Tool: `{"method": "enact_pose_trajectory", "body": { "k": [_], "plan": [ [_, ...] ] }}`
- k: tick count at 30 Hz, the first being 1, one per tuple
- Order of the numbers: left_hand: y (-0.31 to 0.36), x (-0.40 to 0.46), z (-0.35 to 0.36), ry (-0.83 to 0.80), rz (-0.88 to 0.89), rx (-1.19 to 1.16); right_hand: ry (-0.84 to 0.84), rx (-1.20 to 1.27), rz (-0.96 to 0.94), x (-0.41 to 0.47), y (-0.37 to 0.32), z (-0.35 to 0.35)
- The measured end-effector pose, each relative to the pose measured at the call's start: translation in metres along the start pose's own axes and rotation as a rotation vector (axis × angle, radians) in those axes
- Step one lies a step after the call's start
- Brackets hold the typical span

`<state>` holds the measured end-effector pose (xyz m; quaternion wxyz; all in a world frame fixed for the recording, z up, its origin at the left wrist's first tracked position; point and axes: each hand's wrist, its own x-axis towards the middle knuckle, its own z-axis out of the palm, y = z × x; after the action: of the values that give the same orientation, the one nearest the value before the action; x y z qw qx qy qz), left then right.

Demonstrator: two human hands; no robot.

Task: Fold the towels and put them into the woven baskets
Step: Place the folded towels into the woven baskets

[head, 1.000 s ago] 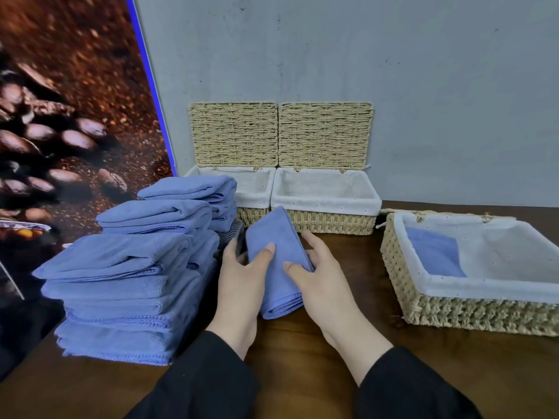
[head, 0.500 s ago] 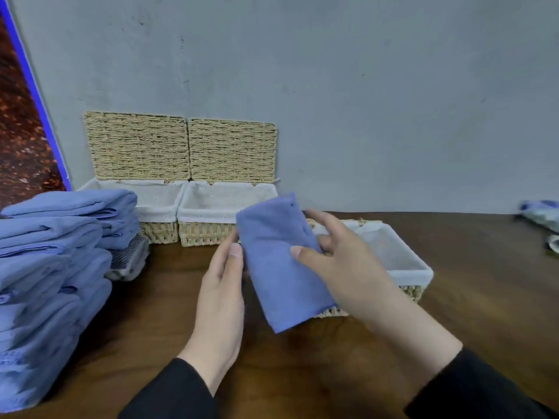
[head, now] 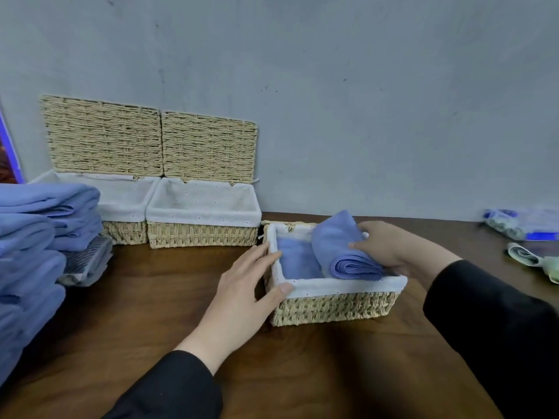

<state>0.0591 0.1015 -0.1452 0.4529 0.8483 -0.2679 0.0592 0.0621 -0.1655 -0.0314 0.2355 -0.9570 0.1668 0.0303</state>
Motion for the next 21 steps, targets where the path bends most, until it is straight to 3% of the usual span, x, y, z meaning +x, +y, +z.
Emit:
{"method": "enact_pose_trajectory", "body": {
  "k": [8, 11, 12, 14, 16, 18, 21],
  "plan": [
    [0.002, 0.000, -0.002, -0.009, -0.013, 0.004, 0.016, -0.441, -0.041, 0.009, -0.003, 0.010],
    [0.000, 0.000, -0.002, -0.004, -0.011, -0.006, 0.277, -0.438, -0.306, 0.005, -0.004, 0.001],
    [-0.001, 0.001, -0.002, -0.002, -0.009, 0.000, 0.262, -0.375, -0.431, 0.002, -0.007, -0.004],
    [-0.002, 0.002, -0.003, 0.002, -0.001, 0.012, 0.023, -0.366, -0.538, -0.007, -0.014, -0.011],
    [-0.004, 0.004, -0.004, 0.007, 0.006, 0.029, -0.180, -0.556, -0.447, -0.004, -0.012, -0.011],
    [-0.006, 0.005, -0.005, 0.010, 0.016, 0.048, -0.277, -0.737, -0.317, 0.002, -0.005, -0.009],
    [-0.007, 0.007, -0.005, 0.013, 0.022, 0.052, -0.354, -0.802, -0.258, 0.006, 0.001, -0.004]
  ]
}}
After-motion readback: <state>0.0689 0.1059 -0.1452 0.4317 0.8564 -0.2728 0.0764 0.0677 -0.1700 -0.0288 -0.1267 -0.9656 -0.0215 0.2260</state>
